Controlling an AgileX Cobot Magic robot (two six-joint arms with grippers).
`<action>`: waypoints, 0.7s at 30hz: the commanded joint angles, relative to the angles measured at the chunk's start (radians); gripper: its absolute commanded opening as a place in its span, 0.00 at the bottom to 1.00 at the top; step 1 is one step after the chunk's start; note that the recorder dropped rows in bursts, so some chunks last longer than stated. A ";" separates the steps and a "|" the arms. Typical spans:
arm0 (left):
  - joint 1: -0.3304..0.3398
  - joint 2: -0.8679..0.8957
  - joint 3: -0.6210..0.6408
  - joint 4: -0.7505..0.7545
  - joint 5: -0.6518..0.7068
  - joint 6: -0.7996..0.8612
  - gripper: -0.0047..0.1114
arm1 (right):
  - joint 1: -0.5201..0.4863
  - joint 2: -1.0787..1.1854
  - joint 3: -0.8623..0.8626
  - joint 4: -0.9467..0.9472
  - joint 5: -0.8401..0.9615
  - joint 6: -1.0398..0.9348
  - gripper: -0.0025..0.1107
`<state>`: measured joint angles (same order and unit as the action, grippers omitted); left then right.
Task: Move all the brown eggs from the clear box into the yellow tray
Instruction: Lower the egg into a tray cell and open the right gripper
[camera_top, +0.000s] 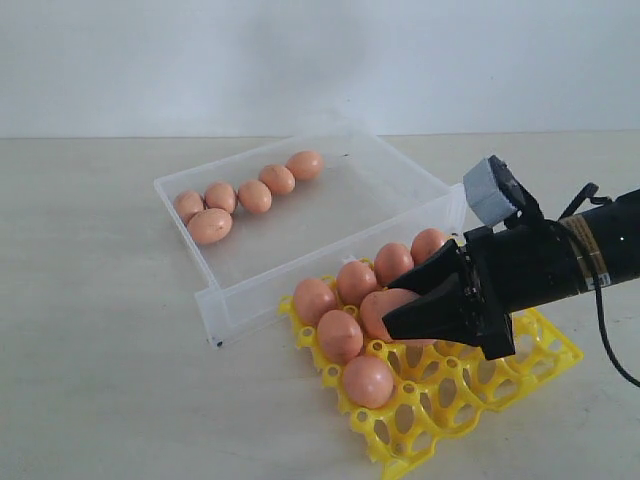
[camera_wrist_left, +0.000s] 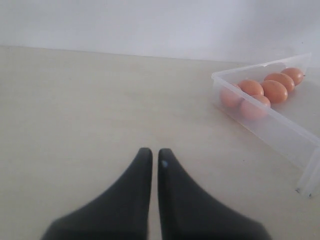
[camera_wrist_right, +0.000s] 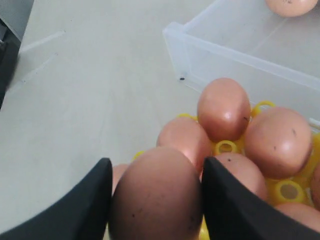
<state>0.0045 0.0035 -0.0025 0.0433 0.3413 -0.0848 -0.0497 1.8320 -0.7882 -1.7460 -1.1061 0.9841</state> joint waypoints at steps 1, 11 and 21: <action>0.003 -0.003 0.003 -0.003 -0.004 -0.001 0.08 | 0.001 -0.005 0.000 0.002 0.013 -0.069 0.02; 0.003 -0.003 0.003 -0.003 -0.004 -0.001 0.08 | 0.001 0.022 0.000 0.018 0.029 -0.130 0.02; 0.003 -0.003 0.003 -0.003 -0.004 -0.001 0.08 | 0.001 0.109 -0.002 0.064 -0.036 -0.181 0.02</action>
<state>0.0045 0.0035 -0.0025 0.0433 0.3413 -0.0848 -0.0497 1.9266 -0.7882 -1.7083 -1.1122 0.8179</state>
